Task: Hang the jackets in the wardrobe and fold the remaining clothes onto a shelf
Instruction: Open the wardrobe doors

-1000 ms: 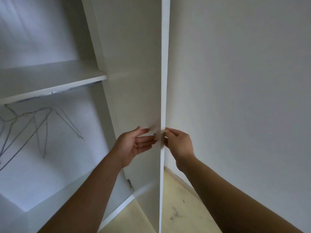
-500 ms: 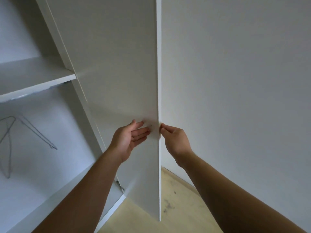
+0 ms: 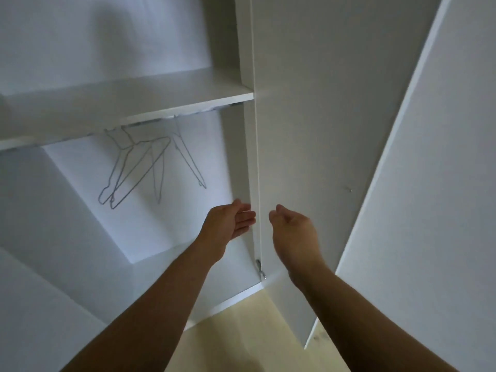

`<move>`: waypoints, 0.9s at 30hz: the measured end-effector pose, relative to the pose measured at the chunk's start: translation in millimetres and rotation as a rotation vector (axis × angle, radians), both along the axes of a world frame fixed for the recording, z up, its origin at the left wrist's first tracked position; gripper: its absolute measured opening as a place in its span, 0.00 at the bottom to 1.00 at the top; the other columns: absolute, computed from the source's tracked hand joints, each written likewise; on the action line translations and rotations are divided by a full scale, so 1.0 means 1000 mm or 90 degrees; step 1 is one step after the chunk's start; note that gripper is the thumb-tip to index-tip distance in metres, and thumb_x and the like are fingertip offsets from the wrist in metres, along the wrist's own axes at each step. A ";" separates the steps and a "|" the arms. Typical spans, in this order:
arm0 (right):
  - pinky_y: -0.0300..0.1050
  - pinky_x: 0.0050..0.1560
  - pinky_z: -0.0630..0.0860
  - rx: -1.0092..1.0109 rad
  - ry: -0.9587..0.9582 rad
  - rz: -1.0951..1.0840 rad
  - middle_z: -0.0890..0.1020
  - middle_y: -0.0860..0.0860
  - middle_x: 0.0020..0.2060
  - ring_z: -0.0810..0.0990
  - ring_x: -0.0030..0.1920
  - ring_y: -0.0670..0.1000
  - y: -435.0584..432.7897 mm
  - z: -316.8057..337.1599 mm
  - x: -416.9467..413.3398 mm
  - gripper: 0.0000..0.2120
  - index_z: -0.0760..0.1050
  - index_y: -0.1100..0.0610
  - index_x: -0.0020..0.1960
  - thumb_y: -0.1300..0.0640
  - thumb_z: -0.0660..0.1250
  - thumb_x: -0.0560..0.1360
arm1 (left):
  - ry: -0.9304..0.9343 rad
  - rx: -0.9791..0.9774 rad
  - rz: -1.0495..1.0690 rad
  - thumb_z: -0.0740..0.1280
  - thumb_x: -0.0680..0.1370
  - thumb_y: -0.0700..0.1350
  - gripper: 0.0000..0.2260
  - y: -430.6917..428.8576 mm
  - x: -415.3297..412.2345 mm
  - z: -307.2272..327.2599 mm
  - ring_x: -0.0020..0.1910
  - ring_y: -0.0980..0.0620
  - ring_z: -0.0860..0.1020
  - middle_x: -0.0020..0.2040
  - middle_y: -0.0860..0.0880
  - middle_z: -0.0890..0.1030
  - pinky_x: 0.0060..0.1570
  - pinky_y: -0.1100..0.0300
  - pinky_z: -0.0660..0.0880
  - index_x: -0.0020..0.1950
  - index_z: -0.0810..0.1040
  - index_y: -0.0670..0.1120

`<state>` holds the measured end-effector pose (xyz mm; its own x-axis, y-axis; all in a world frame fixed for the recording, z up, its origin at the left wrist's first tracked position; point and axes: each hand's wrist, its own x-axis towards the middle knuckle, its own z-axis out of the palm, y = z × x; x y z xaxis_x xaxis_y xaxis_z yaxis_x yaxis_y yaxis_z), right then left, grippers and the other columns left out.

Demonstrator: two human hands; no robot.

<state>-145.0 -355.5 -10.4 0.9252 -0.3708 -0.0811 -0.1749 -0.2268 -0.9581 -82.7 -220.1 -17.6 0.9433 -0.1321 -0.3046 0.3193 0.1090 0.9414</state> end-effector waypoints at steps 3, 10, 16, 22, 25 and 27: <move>0.41 0.48 0.76 0.005 0.035 0.078 0.76 0.47 0.37 0.76 0.40 0.49 0.044 -0.007 0.010 0.13 0.78 0.57 0.51 0.50 0.58 0.83 | -0.005 0.016 0.086 0.60 0.85 0.49 0.17 0.057 -0.004 -0.005 0.54 0.46 0.85 0.53 0.42 0.86 0.62 0.51 0.78 0.62 0.80 0.38; 0.45 0.42 0.69 -0.072 0.035 0.219 0.67 0.49 0.29 0.68 0.33 0.48 0.139 -0.010 0.045 0.16 0.69 0.60 0.38 0.55 0.58 0.82 | -0.010 0.058 0.237 0.59 0.86 0.48 0.15 0.169 0.023 -0.011 0.53 0.49 0.84 0.55 0.44 0.85 0.52 0.60 0.79 0.61 0.80 0.40; 0.47 0.35 0.59 -0.052 0.068 0.225 0.59 0.45 0.23 0.59 0.33 0.50 0.211 -0.018 0.119 0.18 0.57 0.54 0.31 0.60 0.58 0.78 | -0.066 0.146 0.297 0.61 0.84 0.47 0.13 0.262 0.110 -0.021 0.54 0.50 0.84 0.54 0.45 0.85 0.61 0.54 0.78 0.59 0.82 0.42; 0.44 0.34 0.60 0.001 0.117 0.179 0.60 0.44 0.21 0.58 0.27 0.46 0.290 -0.039 0.205 0.19 0.58 0.53 0.31 0.58 0.60 0.79 | -0.160 0.535 0.286 0.59 0.84 0.49 0.16 0.348 0.210 -0.035 0.65 0.44 0.78 0.64 0.43 0.81 0.64 0.52 0.72 0.66 0.79 0.42; 0.36 0.28 0.64 0.011 0.108 0.169 0.68 0.43 0.24 0.65 0.25 0.44 0.315 -0.046 0.235 0.18 0.66 0.51 0.31 0.56 0.61 0.79 | -0.114 0.571 0.253 0.59 0.84 0.49 0.20 0.375 0.256 -0.044 0.72 0.43 0.71 0.73 0.42 0.74 0.71 0.52 0.66 0.73 0.73 0.41; 0.39 0.32 0.68 0.010 0.107 0.166 0.72 0.46 0.29 0.70 0.30 0.46 0.328 -0.050 0.245 0.13 0.72 0.51 0.36 0.53 0.61 0.79 | -0.056 0.567 0.233 0.58 0.84 0.47 0.19 0.390 0.281 -0.054 0.68 0.39 0.74 0.69 0.37 0.76 0.67 0.49 0.70 0.69 0.74 0.37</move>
<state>100.4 -27.7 -60.8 0.9621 -0.1195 -0.2450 -0.2689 -0.2706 -0.9244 198.4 169.4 -71.5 0.9043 0.4197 -0.0779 0.3324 -0.5778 0.7454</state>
